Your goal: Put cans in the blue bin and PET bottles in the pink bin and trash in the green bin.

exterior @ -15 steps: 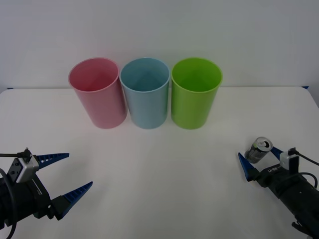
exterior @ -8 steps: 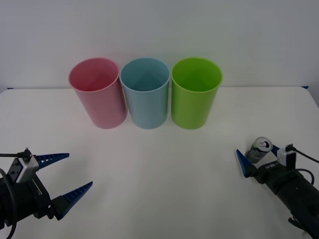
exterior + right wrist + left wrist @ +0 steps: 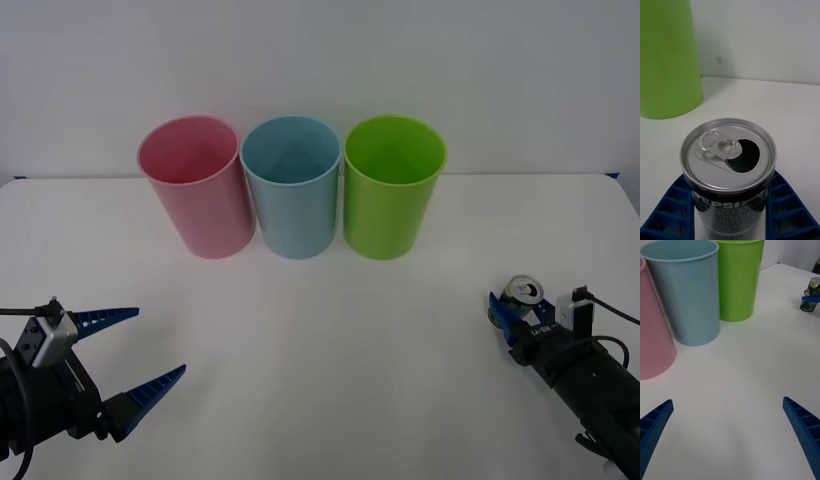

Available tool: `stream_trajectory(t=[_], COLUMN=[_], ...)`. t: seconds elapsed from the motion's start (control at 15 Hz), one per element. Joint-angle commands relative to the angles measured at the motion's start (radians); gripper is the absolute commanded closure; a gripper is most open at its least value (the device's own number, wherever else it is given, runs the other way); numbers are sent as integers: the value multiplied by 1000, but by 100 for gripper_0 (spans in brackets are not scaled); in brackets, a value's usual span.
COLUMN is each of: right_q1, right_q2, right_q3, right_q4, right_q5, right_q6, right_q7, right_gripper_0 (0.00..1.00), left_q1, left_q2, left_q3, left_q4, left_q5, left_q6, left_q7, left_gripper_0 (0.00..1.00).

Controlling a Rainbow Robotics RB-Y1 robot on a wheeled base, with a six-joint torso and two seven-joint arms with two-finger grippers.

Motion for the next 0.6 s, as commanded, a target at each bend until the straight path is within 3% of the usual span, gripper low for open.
stream_trajectory(t=[0.07,0.6], right_q1=[0,18], right_q2=[0,-14], right_q3=[1,-7], right_q4=[0,-55], right_q5=[-3,-17], right_q6=[-2,-49], right_q7=[3,-11], right_gripper_0=[100,100], left_q1=[0,0], left_q2=[0,0], left_q3=[0,0], left_q4=[0,0], left_q5=[0,0], left_q6=[0,0], left_q7=[0,0], left_gripper_0=[0,0])
